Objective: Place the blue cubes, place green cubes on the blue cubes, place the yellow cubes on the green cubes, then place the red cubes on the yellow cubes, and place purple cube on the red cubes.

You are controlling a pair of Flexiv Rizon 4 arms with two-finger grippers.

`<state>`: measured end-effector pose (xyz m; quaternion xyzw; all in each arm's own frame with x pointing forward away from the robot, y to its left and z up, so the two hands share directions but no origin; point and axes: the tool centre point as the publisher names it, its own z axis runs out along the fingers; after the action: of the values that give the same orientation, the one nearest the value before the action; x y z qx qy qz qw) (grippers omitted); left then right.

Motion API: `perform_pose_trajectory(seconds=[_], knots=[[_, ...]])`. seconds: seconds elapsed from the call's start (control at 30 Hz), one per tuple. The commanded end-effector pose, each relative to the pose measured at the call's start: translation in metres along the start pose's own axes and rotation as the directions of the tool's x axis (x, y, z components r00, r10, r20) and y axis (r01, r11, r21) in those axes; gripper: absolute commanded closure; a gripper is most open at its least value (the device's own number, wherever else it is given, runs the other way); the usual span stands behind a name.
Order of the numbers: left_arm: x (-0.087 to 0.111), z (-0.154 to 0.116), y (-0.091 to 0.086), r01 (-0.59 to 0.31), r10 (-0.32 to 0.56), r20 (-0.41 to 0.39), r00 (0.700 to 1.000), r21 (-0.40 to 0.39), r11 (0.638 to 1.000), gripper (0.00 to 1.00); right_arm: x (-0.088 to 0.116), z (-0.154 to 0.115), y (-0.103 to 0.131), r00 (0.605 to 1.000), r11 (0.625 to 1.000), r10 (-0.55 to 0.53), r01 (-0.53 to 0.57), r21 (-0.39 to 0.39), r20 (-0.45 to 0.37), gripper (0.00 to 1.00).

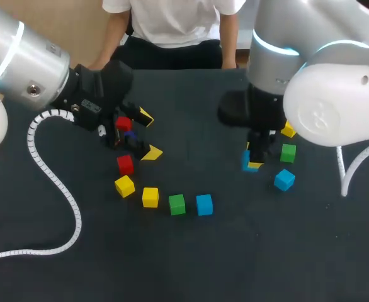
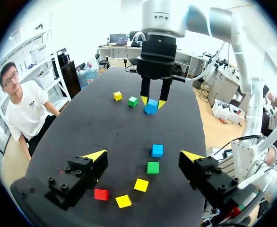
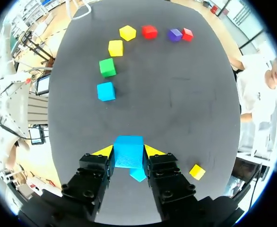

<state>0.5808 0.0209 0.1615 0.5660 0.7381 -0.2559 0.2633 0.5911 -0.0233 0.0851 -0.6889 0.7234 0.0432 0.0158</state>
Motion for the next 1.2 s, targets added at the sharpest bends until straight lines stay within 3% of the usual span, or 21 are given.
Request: perform_pose_trajectory(seconds=[0.03,1.07,1.2], knots=[[-0.001,0.0,0.001,0.001,-0.001,-0.006,1.0,0.002,1.0,0.0,-0.001,-0.005,0.004,1.0,1.0,-0.021,0.021,-0.005,0.007,1.0],[-0.001,0.0,0.001,0.001,-0.001,-0.006,1.0,0.002,1.0,0.0,0.001,-0.006,0.005,1.0,1.0,0.008,-0.008,0.007,0.005,1.0],[-0.001,0.0,0.001,0.001,-0.001,-0.006,1.0,0.002,1.0,0.0,-0.008,-0.019,0.0,0.999,0.998,-0.017,0.018,0.054,-0.033,1.0]])
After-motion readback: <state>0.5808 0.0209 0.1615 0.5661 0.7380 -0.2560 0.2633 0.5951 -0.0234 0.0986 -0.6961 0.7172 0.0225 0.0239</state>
